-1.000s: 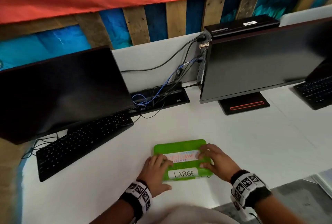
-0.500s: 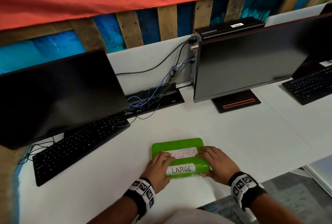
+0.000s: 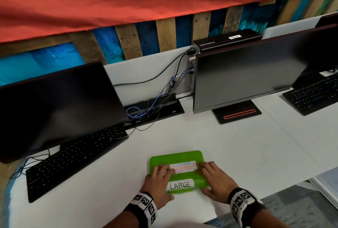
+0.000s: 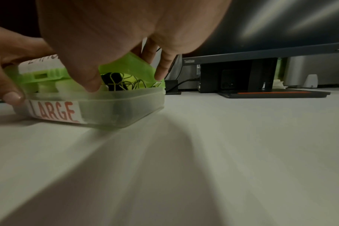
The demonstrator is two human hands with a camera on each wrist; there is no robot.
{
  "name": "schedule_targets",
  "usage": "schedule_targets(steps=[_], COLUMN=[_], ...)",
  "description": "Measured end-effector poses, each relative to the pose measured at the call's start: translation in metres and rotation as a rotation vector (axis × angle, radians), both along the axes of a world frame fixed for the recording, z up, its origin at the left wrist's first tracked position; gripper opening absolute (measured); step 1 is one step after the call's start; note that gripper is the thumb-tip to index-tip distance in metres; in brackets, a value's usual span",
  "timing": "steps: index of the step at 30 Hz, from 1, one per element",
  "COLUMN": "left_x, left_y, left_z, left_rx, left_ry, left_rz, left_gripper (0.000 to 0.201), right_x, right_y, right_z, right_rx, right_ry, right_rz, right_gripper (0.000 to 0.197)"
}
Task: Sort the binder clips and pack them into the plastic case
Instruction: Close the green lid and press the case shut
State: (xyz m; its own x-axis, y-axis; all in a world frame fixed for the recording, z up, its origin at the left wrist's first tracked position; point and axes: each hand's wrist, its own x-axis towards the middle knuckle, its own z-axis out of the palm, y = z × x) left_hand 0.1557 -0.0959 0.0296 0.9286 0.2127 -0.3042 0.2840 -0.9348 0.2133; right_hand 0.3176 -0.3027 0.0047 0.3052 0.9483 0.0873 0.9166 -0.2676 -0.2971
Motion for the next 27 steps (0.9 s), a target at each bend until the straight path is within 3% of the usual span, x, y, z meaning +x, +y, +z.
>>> schedule_targets(steps=[6,14,17,24,27], left_x=[-0.001,-0.002,-0.001,-0.005,-0.005], left_y=[-0.004,-0.006,-0.006,-0.007,-0.004], left_z=[-0.003,-0.006,-0.006,-0.008,-0.013], left_rx=[0.007,0.022,0.035,0.167,0.107], left_ry=[0.046,0.082,0.096,0.235,0.203], left_rz=[0.000,0.007,0.001,-0.091,-0.136], left_gripper=[0.085,0.075,0.074,0.074,0.086], right_x=[0.004,-0.003,0.000,0.004,0.006], right_y=[0.003,-0.014,-0.017,-0.009,-0.008], right_z=[-0.002,-0.043,-0.048,-0.041,-0.041], right_rx=[-0.039,-0.072,-0.040,-0.082,-0.103], right_ry=[0.070,-0.241,-0.253,-0.273,-0.258], right_rz=[-0.033,0.080,0.108,0.173,0.167], right_gripper=[0.060,0.058,0.061,0.039,0.042])
